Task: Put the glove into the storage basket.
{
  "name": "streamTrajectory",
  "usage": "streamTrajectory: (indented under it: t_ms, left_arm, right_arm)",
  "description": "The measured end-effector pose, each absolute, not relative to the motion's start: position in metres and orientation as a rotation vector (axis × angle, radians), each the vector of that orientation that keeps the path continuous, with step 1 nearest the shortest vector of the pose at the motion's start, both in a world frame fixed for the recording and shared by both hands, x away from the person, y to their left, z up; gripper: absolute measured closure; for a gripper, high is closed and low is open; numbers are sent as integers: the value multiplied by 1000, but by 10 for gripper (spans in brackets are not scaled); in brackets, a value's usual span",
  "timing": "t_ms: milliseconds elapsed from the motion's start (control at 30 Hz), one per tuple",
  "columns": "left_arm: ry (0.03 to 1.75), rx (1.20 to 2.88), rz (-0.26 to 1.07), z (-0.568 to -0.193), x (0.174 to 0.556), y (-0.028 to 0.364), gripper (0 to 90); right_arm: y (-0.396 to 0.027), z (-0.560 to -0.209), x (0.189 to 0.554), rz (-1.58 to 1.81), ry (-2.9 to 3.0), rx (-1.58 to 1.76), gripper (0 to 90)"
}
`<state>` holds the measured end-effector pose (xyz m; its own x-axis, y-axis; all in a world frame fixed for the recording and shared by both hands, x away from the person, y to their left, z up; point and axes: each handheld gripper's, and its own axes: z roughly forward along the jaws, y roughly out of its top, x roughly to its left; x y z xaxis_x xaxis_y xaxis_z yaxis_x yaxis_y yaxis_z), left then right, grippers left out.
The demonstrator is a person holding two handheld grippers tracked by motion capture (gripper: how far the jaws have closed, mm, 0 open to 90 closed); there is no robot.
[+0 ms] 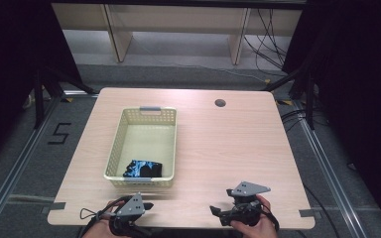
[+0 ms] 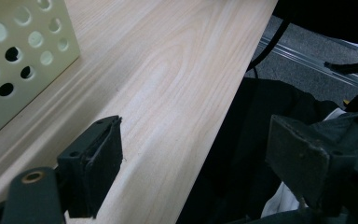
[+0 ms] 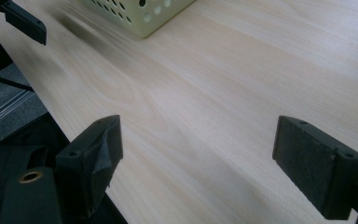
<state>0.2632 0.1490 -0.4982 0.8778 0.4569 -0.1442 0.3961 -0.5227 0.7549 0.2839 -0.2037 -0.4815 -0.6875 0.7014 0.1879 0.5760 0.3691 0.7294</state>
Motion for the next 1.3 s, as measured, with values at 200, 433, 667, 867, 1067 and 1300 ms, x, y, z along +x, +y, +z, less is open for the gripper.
streamTrajectory:
  t_ms: [200, 433, 667, 867, 1067, 1300]
  left_arm:
    - [621, 2192, 103, -500, 263, 152, 178]
    - [599, 2205, 115, -501, 261, 156, 176]
    - [622, 2201, 109, -504, 257, 156, 175]
    - [600, 2200, 113, -504, 257, 156, 175]
    - [624, 2199, 108, -504, 256, 155, 174]
    - [617, 2203, 110, -504, 257, 156, 174]
  right_arm:
    - [-209, -485, 277, 1200, 2463, 1167, 170]
    - [-210, -490, 268, 1176, 2466, 1153, 169]
    - [-209, -494, 262, 1152, 2501, 1124, 168]
    - [-210, -495, 259, 1125, 2507, 1115, 168]
    - [-209, -496, 259, 1118, 2510, 1105, 168]
    - [-210, -496, 259, 1114, 2517, 1101, 168]
